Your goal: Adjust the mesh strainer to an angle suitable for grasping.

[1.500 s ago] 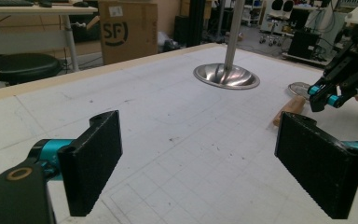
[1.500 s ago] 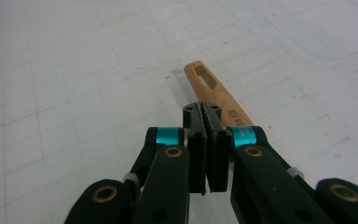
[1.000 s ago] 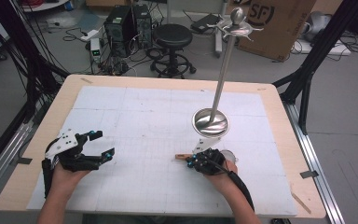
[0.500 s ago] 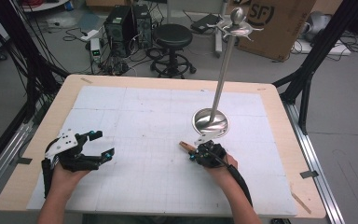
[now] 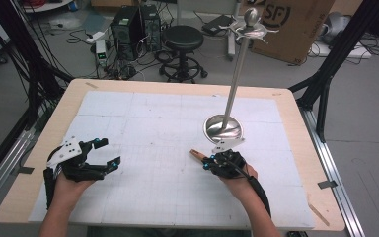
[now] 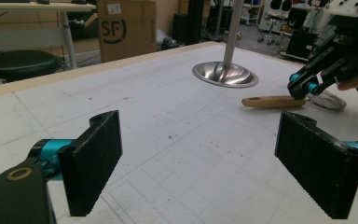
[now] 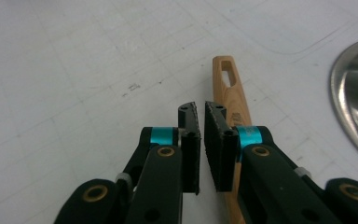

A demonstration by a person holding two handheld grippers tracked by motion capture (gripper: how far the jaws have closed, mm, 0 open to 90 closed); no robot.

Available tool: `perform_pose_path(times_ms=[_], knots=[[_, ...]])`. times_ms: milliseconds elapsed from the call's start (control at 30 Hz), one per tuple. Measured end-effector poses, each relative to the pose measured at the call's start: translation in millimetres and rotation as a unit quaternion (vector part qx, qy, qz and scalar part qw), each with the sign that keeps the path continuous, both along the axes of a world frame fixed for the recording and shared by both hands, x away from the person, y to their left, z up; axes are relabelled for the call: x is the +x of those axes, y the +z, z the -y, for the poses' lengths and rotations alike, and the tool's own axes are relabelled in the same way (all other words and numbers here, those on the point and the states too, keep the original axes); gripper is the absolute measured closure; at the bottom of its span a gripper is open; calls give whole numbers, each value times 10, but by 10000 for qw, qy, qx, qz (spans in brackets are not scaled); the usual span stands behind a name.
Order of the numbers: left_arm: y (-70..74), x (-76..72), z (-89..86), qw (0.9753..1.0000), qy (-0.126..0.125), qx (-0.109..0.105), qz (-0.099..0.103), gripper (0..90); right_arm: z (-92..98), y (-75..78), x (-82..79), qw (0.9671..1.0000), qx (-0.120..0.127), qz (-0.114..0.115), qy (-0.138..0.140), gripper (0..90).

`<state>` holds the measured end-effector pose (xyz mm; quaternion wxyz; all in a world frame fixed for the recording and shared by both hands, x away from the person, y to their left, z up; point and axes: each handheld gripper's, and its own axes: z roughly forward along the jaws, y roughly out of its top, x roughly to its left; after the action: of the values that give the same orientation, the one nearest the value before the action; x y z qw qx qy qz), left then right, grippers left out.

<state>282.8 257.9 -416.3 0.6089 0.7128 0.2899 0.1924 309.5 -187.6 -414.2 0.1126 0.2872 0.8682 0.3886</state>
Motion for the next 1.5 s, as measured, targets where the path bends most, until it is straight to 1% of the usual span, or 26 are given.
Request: perform_pose_path(times_ms=[33,67,100,200,267,300,400,433,467,533,600,733,800,867,967,1000,1133,1167,1200,1233,1333,1367,1400,1433,1467,1500], knots=[[1,-1,-1,10000,-4,10,1,154,39,19,-19,10000,99,10,-2,809],[2,-2,0,10000,-1,0,2,154,139,61,-66,9995,289,103,-27,783],[2,-2,-1,10000,-2,4,5,154,176,75,-82,9994,325,143,-43,775],[1,0,-1,10000,5,-1,2,154,326,114,-152,9981,550,242,-129,727],[-5,2,3,10000,9,15,-10,154,423,118,-197,9965,774,241,-194,689],[-9,4,6,10000,-1,35,-13,153,423,118,-197,9965,774,241,-194,689],[-14,8,9,10000,-12,68,-17,154,535,97,-281,9939,1033,327,-182,663],[-14,8,9,10000,-14,51,-14,153,591,71,-312,9923,1163,382,-205,643],[-14,8,10,10000,0,32,-22,153,606,66,-307,9923,1178,321,-209,621],[-14,7,9,10000,-1,43,-15,153,626,65,-308,9921,1177,352,-266,584],[-15,8,12,10000,-13,70,-20,153,628,66,-311,9919,1189,340,-294,572],[-21,11,20,10000,-20,81,-29,153,610,51,-296,9928,1125,356,-219,547],[-21,13,16,10000,-19,90,-30,153,595,46,-287,9931,1103,328,-235,527],[-19,10,13,10000,-6,78,-30,153,573,50,-275,9940,1004,372,-225,505],[-16,9,10,10000,-18,75,-17,153,552,57,-272,9949,913,388,-192,501],[-15,10,11,10000,-13,60,-15,153,535,66,-267,9955,849,381,-187,496],[-14,8,5,10000,-6,93,-15,153,535,71,-235,9960,799,362,-187,483],[-16,8,6,10000,-5,96,-27,153,537,68,-210,9962,794,304,-171,480],[-17,8,8,9999,1,98,-32,153,537,68,-210,9962,794,304,-171,480],[-18,10,9,9999,1,103,-32,153,529,66,-175,9973,675,206,-196,478],[-22,12,15,9999,2,109,-29,153,506,54,-100,9990,383,109,-225,475],[-21,11,13,9999,1,114,-30,153,506,54,-100,9990,383,109,-225,475],[-20,11,12,9999,1,106,-29,153,486,46,-59,9995,206,15,-236,475],[-19,10,10,9999,3,100,-34,153,486,46,-59,9995,206,15,-236,475],[-19,10,6,9999,5,105,-33,153,463,31,-25,9997,25,-67,-248,475],[-19,10,6,9999,4,106,-33,153,463,31,-25,9997,25,-67,-248,475]])
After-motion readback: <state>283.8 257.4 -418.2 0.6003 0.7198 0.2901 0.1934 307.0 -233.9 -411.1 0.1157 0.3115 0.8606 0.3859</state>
